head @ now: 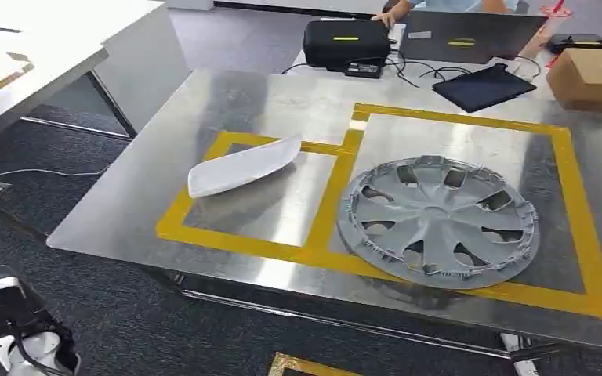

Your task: Take the parts from the cabinet and place them on the table.

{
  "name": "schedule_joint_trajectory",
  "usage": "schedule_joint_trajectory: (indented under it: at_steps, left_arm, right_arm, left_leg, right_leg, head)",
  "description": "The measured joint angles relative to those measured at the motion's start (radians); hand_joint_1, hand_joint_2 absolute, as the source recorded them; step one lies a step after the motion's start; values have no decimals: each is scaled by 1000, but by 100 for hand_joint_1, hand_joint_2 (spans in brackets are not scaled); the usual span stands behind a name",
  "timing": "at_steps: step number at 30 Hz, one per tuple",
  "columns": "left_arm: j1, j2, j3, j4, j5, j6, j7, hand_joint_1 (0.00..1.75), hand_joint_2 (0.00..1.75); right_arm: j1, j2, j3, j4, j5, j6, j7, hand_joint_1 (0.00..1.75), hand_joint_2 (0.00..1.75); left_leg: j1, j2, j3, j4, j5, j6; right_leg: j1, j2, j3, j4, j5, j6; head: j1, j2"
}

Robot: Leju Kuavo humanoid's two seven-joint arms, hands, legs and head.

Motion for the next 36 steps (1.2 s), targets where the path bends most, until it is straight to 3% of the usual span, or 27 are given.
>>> schedule_joint_trajectory:
  at_steps: [1, 2, 3, 5, 6, 7, 9, 11, 12, 13, 14, 17, 18, 19, 21, 22, 23, 24, 26, 27, 28, 29, 31, 32, 33, 34, 36]
  left_arm:
    - [-2, -2, 5, 10, 1, 8, 0, 0, 0]
    - [-6, -2, 12, 23, 3, 14, 0, 0, 0]
    - [-13, -2, 25, 44, 12, 19, 0, 0, 0]
    - [-38, 5, 61, 112, 52, 24, 0, 0, 0]
    - [-46, 9, 77, 147, 71, 23, 0, 0, 0]
    - [-50, 15, 98, 197, 90, 16, 0, 0, 0]
    - [-71, 29, 142, 318, 94, 14, 0, 0, 0]
    - [-92, 44, 174, 417, 86, 7, 0, 0, 0]
    - [-106, 56, 192, 492, 79, 5, 0, 0, 0]
    - [-116, 66, 206, 554, 71, 3, 2, 0, 0]
    - [-121, 71, 218, 610, 61, 0, 7, 0, 0]
    - [-114, 87, 239, 757, 38, -1, 63, 0, 0]
    - [-111, 90, 245, 799, 26, -2, 91, 0, 0]
    - [-104, 92, 246, 826, 19, -3, 114, 0, 0]
    - [-86, 98, 250, 880, 13, -6, 143, 0, 0]
    - [-80, 99, 251, 898, 11, -7, 148, 0, 0]
    - [-76, 101, 252, 917, 10, -8, 157, 0, 0]
    - [-75, 101, 252, 932, 7, -10, 169, 0, 0]
    - [-75, 102, 251, 958, -19, -25, 232, 0, 0]
    - [-76, 101, 249, 967, -32, -41, 268, 0, 0]
    - [-75, 99, 247, 973, -42, -61, 304, 0, 0]
    - [-75, 99, 245, 979, -51, -80, 323, 0, 0]
    - [-72, 98, 239, 993, -66, -120, 350, 0, 0]
    - [-65, 99, 234, 1000, -77, -140, 361, 0, 0]
    - [-60, 99, 226, 1005, -93, -156, 366, 0, 0]
    - [-55, 95, 215, 1008, -108, -172, 369, 0, 0]
    - [-55, 90, 194, 1012, -131, -217, 367, 0, 0]
  right_arm:
    - [-1, 0, -1, 0, 0, -3, 0, 0, 0]
    - [-2, 1, -1, 0, 1, -6, 0, 0, 0]
    - [-5, 1, -2, 0, 3, -11, 0, 0, 0]
    - [-6, 1, -6, 0, 4, -19, 2, 0, 0]
    - [-6, 1, -7, 0, 6, -21, 3, 0, 0]
    - [-6, 1, -8, 0, 8, -24, 5, 0, 0]
    - [-5, 1, -12, 1, 13, -25, 9, 0, 0]
    - [-5, 1, -16, 3, 22, -25, 12, 0, 0]
    - [-6, 1, -16, 5, 26, -25, 13, 0, 0]
    - [-6, 1, -16, 9, 31, -25, 14, 0, 0]
    - [-6, 0, -16, 11, 37, -25, 14, 0, 0]
    - [-3, -3, -16, 22, 53, -25, 16, 0, 0]
    - [-2, -6, -16, 27, 61, -24, 16, 0, 0]
    - [-2, -6, -16, 33, 67, -24, 18, 0, 0]
    - [-3, -11, -16, 44, 77, -24, 18, 0, 0]
    - [-3, -11, -16, 48, 79, -25, 18, 0, 0]
    - [-4, -13, -16, 52, 79, -25, 18, 0, 0]
    - [-4, -14, -16, 55, 82, -28, 18, 0, 0]
    - [-6, -16, -16, 63, 92, -34, 16, 0, 0]
    - [-9, -18, -16, 68, 99, -37, 14, 0, 0]
    - [-12, -20, -15, 74, 105, -41, 11, 0, 0]
    - [-13, -21, -14, 82, 113, -45, 10, 0, 0]
    - [-17, -27, -12, 96, 122, -52, 7, 0, 0]
    - [-15, -29, -11, 106, 130, -57, 6, 0, 0]
    - [-18, -34, -8, 114, 133, -61, 4, 0, 0]
    - [-17, -35, -4, 120, 137, -63, 3, 0, 0]
    - [-14, -43, 2, 135, 145, -69, 3, 0, 0]
  left_leg:
    - [0, 0, -3, 0, 6, -6]
    - [4, -2, -10, 5, -7, -11]
    - [3, -2, -21, 31, -55, -17]
    - [4, -2, -61, 170, -176, -26]
    - [4, -2, -78, 243, -216, -28]
    - [4, -2, -85, 299, -229, -28]
    - [4, -2, -50, 296, -174, -22]
    - [1, -3, 49, 170, -112, -8]
    - [-2, -5, 116, 83, -119, -1]
    - [-7, -5, 177, -12, -148, 4]
    - [-6, -5, 192, -49, -163, 6]
    - [-8, -3, 170, -58, -132, 20]
    - [-7, 0, 162, -57, -120, 26]
    - [-6, -1, 148, -57, -110, 35]
    - [-6, -5, 121, -56, -84, 39]
    - [-7, -8, 104, -55, -71, 39]
    - [-8, -14, 86, -53, -57, 37]
    - [-8, -20, 69, -51, -45, 36]
    - [-8, -39, 35, -45, -22, 30]
    - [-7, -49, 24, -40, -10, 26]
    - [-11, -59, 12, -36, -1, 20]
    - [-10, -66, 6, -31, 10, 17]
    - [-5, -87, -1, -36, 31, 4]
    - [-5, -100, -6, -36, 43, -3]
    - [-4, -76, -16, -24, 16, -6]
    - [-3, -48, -29, 11, -42, -12]
    - [5, -22, -68, 150, -165, -26]
  right_leg:
    - [0, -1, -11, 0, 6, -10]
    - [-5, -6, -17, -2, 17, -27]
    - [-4, -4, -25, -3, 26, -38]
    - [-3, -5, -54, -3, 51, -49]
    - [-2, -5, -70, -2, 62, -51]
    - [0, -5, -86, -2, 74, -52]
    - [3, -5, -116, -1, 96, -50]
    - [7, -4, -142, -1, 118, -47]
    - [7, -4, -147, -1, 128, -45]
    - [12, -3, -153, 1, 135, -40]
    - [12, -4, -157, -2, 149, -36]
    - [6, -2, -163, -19, 183, -18]
    - [4, -3, -171, -8, 148, -14]
    - [4, -5, -188, 33, 82, -11]
    - [4, -5, -214, 190, -46, -6]
    - [4, -5, -223, 264, -73, -5]
    - [5, -5, -215, 302, -63, -5]
    - [5, -5, -190, 298, -30, -7]
    - [5, 4, -85, 185, 42, -13]
    - [4, 40, -9, 86, 38, -17]
    - [3, 84, 73, -22, -10, -23]
    - [0, 78, 94, -73, -29, -18]
    - [10, 60, 70, -57, -22, -26]
    - [4, 45, 61, -60, -13, -37]
    - [1, 28, 53, -60, -6, -46]
    - [1, 20, 43, -61, 3, -57]
    - [1, -10, 21, -60, 22, -56]
  head:
    - [2, 0]
    - [3, 0]
    - [1, 0]
    - [-3, 0]
    - [-3, 0]
    - [-4, 0]
    - [-4, 0]
    - [-3, 0]
    - [-5, 0]
    - [-5, 0]
    - [-2, 0]
    - [-3, 0]
    - [-3, 0]
    - [4, 0]
    - [10, 0]
    - [10, 0]
    - [10, 0]
    - [9, 0]
    - [10, 0]
    - [9, 0]
    - [10, 0]
    - [7, 0]
    - [8, 0]
    - [8, 0]
    - [10, 0]
    - [1, 0]
    - [-1, 0]
